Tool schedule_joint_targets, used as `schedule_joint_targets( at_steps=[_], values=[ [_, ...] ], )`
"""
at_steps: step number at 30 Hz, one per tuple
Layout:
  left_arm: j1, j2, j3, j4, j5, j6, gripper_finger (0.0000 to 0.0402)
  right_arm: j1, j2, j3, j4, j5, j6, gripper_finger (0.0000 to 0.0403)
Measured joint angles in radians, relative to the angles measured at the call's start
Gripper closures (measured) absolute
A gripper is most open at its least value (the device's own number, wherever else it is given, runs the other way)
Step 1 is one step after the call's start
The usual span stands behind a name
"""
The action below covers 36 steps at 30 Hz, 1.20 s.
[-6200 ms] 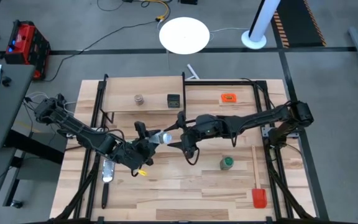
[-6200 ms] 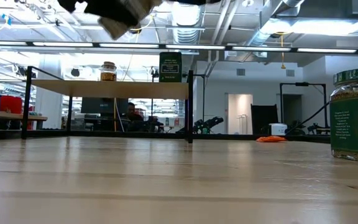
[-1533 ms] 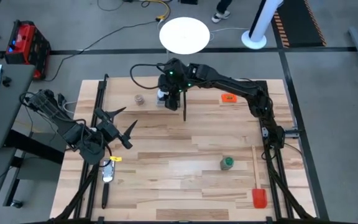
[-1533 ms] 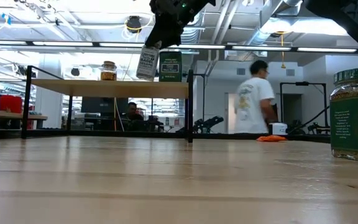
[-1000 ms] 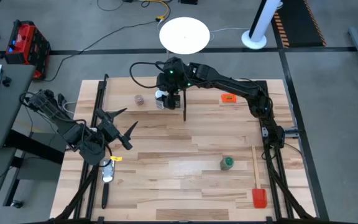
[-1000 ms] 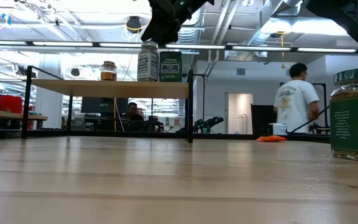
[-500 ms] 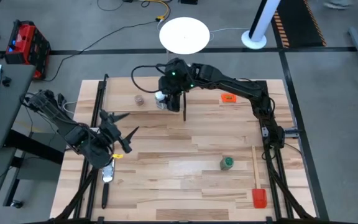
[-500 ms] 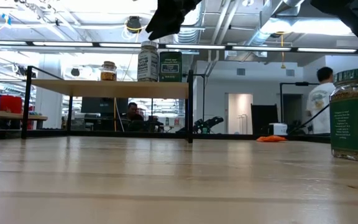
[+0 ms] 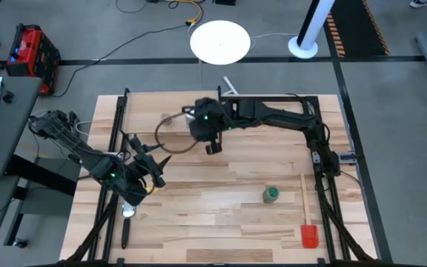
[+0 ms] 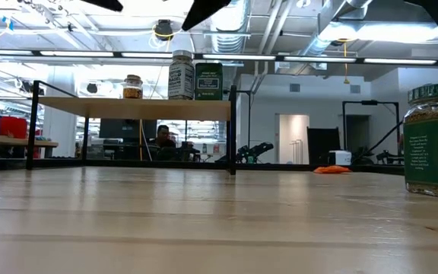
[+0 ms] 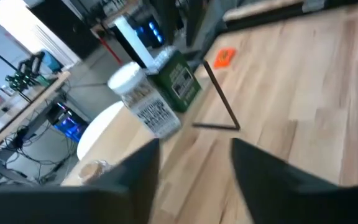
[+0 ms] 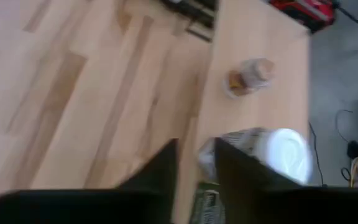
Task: Shelf spices
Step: Put the white seasoning bottle on the shelf
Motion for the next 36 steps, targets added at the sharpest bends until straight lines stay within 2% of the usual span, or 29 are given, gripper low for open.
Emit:
schedule_joint_targets(
  at_steps=[2,4,6,9,13,17,23,36],
  values=[
    [0.016,0.005,0.000,0.000,0.030,0.020,0.0285,0.008,0.000,0.000,-0.031,-0.001,-0.006,0.0380],
    [0.032,0.008,0.000,0.000,0.049,0.037,0.0356,0.004,0.000,0.000,-0.034,-0.001,0.014,0.0387],
    [0.048,0.010,0.000,0.000,0.043,0.032,0.0387,-0.012,0.000,0.000,-0.035,-0.001,0.022,0.0388],
    [0.077,0.007,0.000,0.000,0.005,0.025,0.0384,-0.040,0.000,0.000,-0.035,-0.004,0.022,0.0397],
    [0.107,0.009,0.000,0.000,0.002,0.020,0.0397,-0.082,0.000,0.000,-0.033,-0.016,0.027,0.0397],
    [0.127,0.012,0.000,0.000,0.001,0.016,0.0397,-0.120,0.000,0.000,-0.021,-0.094,0.027,0.0399],
    [0.136,0.011,0.000,0.001,-0.005,0.003,0.0396,-0.150,0.008,-0.002,0.016,-0.156,0.025,0.0399],
    [0.136,0.011,0.000,0.001,-0.006,0.000,0.0396,-0.180,0.011,-0.072,0.103,-0.162,0.022,0.0401]
  ],
)
